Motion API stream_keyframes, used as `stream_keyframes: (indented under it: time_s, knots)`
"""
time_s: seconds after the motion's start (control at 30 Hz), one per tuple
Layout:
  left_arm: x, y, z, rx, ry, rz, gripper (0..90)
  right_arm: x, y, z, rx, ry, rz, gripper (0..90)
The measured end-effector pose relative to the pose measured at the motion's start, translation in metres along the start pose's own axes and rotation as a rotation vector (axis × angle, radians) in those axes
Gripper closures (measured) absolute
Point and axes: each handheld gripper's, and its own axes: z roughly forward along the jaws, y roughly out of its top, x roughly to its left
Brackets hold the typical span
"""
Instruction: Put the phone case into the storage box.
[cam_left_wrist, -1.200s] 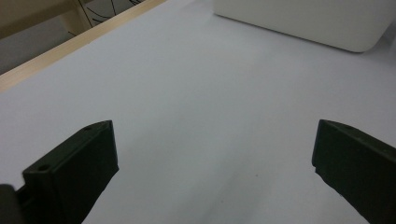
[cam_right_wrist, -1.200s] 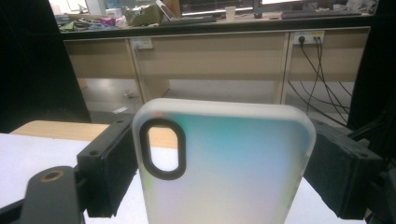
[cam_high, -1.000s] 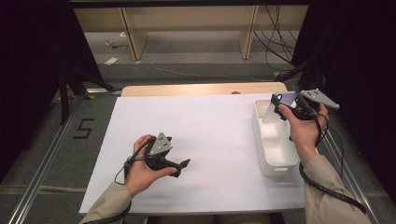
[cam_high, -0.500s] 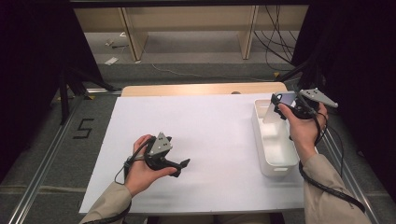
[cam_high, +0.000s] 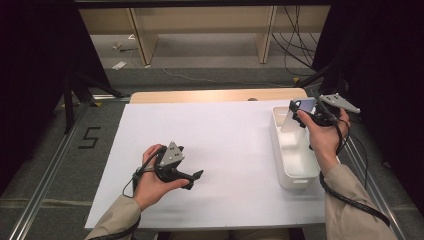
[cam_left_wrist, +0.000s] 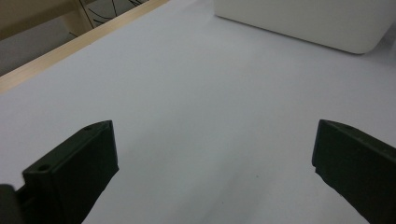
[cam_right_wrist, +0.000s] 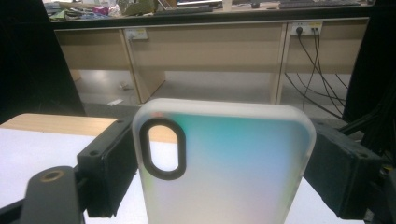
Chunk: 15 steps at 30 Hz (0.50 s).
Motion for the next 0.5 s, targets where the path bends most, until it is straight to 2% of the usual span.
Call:
stream_keyframes:
  time_s: [0.5]
  knots:
    - [0.0002,0.0001,-0.0003,-0.003,0.001,-0.001,0.0,0.0014,-0.0015,0.0067,0.022,-0.001,-0.003,18.1]
